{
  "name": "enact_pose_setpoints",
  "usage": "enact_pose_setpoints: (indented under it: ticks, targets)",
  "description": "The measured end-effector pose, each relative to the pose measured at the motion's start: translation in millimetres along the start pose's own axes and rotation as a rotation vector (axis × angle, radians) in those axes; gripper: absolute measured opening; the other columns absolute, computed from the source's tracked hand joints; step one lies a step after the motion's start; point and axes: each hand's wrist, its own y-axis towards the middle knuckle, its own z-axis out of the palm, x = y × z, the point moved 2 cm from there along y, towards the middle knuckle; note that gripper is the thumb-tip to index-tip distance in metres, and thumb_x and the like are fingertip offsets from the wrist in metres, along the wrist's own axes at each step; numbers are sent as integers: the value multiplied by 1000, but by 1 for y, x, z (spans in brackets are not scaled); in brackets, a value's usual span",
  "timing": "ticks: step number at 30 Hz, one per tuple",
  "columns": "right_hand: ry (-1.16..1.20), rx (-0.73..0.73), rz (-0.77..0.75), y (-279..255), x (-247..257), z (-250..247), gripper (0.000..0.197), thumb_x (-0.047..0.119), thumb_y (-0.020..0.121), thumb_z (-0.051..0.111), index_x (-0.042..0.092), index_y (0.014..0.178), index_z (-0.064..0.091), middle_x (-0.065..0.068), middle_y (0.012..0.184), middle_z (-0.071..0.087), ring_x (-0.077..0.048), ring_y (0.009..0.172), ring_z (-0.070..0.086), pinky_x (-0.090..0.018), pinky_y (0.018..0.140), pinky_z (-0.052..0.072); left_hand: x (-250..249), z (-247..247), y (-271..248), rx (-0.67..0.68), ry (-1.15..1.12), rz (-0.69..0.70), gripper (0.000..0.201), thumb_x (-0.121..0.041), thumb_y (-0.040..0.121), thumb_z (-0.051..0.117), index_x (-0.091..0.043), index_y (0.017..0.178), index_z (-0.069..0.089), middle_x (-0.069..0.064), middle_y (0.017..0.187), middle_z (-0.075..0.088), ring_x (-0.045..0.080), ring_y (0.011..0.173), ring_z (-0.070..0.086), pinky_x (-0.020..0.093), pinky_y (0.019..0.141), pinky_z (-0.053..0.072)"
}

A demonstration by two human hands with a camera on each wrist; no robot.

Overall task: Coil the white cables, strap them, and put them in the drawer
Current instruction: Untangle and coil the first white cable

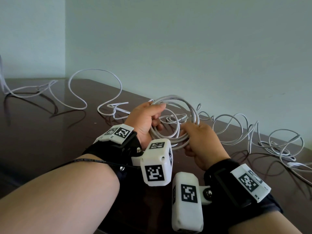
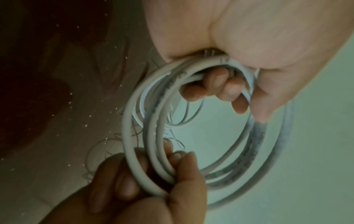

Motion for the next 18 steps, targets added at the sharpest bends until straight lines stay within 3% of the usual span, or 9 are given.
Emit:
enact_pose_setpoints:
  ticks: [2, 5, 8, 11, 13, 14, 15, 18]
  targets:
    - [169, -27, 37, 0, 0, 0, 24, 9, 89, 45, 9, 66, 44, -3, 48, 34, -12, 34, 27, -20, 36, 22, -1, -1, 1, 123, -65, -67, 33, -20, 71, 73, -8, 97, 56, -7, 53, 43, 7, 42, 36, 21, 50, 37]
    - [384, -68, 63, -1, 1, 2, 26, 5, 91, 42, 9, 65, 41, -5, 49, 35, -11, 33, 29, -20, 35, 22, -3, 1, -1, 304, -171, -114, 78, -35, 36, 92, -5, 102, 63, -1, 60, 52, 12, 49, 50, 21, 52, 48]
    - [543, -101, 104, -2, 2, 5, 31, 6, 93, 42, 11, 63, 40, -3, 48, 38, -11, 34, 30, -20, 33, 24, 0, 5, -6, 425, -181, -118, 99, -44, 28, 93, -5, 112, 58, 2, 64, 57, 17, 56, 58, 26, 55, 53]
    - [589, -119, 122, -3, 1, 7, 30, 8, 93, 43, 10, 64, 45, -2, 46, 45, -10, 34, 34, -20, 34, 28, 6, 9, -9, 518, -79, -104, 90, -30, 38, 94, -9, 113, 49, 3, 67, 62, 20, 58, 62, 30, 53, 53]
    - [546, -68, 113, -4, 1, 9, 27, 10, 94, 45, 8, 68, 52, -2, 49, 51, -10, 36, 38, -21, 37, 31, 8, 9, -7, 459, 24, -65, 58, -17, 52, 88, -10, 96, 52, 4, 62, 61, 19, 52, 60, 26, 49, 51]
    - [511, -29, 105, -4, 0, 11, 27, 12, 94, 47, 8, 68, 55, -2, 51, 53, -10, 38, 39, -23, 39, 32, 7, 10, -8, 404, 57, -48, 37, -20, 62, 82, -10, 83, 53, 5, 59, 58, 19, 49, 57, 24, 47, 48]
    - [465, 12, 96, -4, -2, 12, 28, 14, 94, 49, 9, 68, 58, -3, 54, 54, -11, 41, 40, -25, 41, 33, 6, 9, -8, 350, 70, -37, 30, -28, 71, 75, -10, 71, 50, 6, 58, 54, 19, 47, 54, 23, 47, 47]
    - [315, 141, 80, -3, -8, 17, 22, 26, 92, 56, 14, 79, 69, -6, 71, 61, -14, 50, 44, -28, 49, 34, 3, 7, -9, 218, -1, -85, 36, -37, 82, 57, -10, 63, 43, 6, 56, 48, 17, 45, 51, 23, 48, 47]
